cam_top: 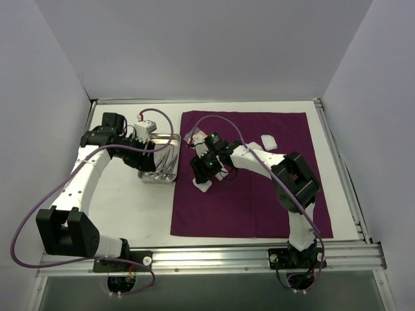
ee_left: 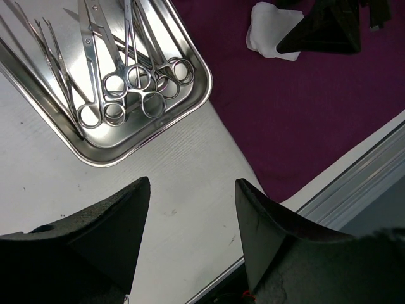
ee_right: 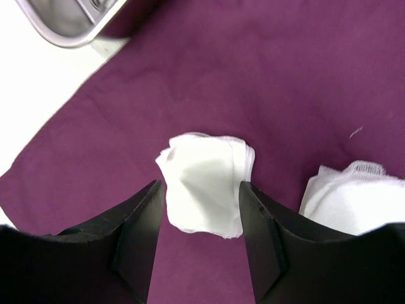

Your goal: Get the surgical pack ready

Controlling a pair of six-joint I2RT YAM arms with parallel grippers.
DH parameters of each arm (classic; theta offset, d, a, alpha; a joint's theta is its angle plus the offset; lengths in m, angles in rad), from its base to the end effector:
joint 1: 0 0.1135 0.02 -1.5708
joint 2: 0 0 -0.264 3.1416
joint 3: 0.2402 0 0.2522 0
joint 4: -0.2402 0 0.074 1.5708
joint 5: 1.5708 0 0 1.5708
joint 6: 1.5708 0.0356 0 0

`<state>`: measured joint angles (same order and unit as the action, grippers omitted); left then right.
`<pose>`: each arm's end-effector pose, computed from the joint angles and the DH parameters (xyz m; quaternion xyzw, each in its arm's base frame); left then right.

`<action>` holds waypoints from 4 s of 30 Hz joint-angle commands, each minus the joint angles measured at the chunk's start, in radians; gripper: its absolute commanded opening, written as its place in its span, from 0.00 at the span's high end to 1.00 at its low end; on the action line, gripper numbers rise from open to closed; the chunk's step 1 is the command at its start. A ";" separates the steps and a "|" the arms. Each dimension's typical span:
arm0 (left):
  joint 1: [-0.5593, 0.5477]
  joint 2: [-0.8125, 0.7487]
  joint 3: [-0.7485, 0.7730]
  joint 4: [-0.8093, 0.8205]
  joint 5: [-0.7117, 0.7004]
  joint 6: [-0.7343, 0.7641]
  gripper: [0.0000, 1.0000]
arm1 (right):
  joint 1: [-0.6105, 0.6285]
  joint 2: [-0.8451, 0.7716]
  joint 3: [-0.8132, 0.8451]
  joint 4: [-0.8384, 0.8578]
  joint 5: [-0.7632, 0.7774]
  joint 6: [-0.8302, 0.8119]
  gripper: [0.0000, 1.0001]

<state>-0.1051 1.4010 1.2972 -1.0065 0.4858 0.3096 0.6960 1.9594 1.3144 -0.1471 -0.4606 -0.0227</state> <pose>0.2689 -0.0451 0.3135 0.2483 0.9135 -0.2103 0.2443 0.3169 0.2854 0.1831 -0.3979 0.8127 0.3214 0.2791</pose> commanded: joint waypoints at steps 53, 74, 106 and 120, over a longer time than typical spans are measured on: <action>0.001 -0.016 0.024 0.043 -0.069 -0.027 0.34 | 0.022 0.038 -0.009 -0.020 0.125 -0.016 0.62; 0.001 -0.027 0.013 0.049 -0.092 -0.027 0.34 | 0.065 0.058 -0.015 -0.037 0.181 -0.011 1.00; -0.094 0.016 0.042 0.068 -0.164 -0.004 0.34 | -0.210 -0.091 0.068 -0.209 -0.047 -0.249 1.00; -0.107 0.030 0.025 0.086 -0.176 -0.018 0.34 | -0.214 0.053 0.137 -0.240 -0.090 -0.296 1.00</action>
<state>-0.2081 1.4418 1.2984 -0.9562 0.3145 0.2924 0.4900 1.9915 1.4143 -0.3611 -0.5255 -0.3088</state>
